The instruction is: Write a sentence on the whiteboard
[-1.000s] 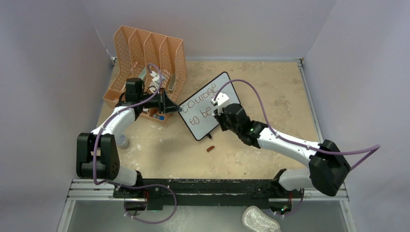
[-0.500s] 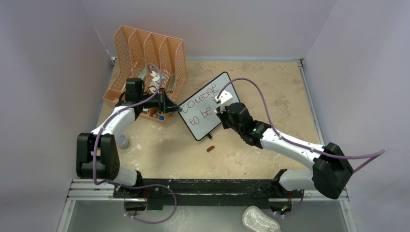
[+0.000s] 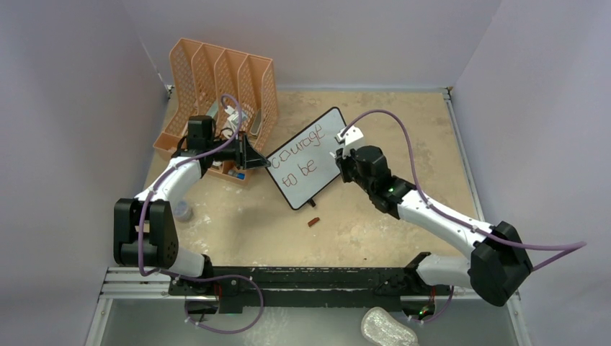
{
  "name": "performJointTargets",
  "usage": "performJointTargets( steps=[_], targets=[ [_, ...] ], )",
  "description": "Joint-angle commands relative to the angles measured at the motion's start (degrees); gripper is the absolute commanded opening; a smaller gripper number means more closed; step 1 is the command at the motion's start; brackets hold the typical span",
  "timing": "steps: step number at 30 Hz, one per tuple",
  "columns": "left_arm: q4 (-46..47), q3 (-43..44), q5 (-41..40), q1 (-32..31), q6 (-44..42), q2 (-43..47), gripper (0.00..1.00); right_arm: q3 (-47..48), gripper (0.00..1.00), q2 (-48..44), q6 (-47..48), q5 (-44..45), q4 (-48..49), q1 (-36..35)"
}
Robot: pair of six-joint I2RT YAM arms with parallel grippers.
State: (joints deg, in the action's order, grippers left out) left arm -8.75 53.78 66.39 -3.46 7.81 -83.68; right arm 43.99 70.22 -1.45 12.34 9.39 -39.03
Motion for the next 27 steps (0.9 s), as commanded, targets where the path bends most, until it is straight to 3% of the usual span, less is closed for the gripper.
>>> performJointTargets(
  steps=[1, 27],
  targets=[
    [-2.19, 0.77, -2.88, -0.49, -3.42, -0.17, 0.0, 0.66, 0.0, 0.22, 1.13, -2.6, 4.54, 0.43],
    [-1.68, 0.88, -2.13, -0.49, -2.98, -1.37, 0.0, 4.61, 0.0, 4.69, 3.98, -7.1, 9.31, 0.46]
  ],
)
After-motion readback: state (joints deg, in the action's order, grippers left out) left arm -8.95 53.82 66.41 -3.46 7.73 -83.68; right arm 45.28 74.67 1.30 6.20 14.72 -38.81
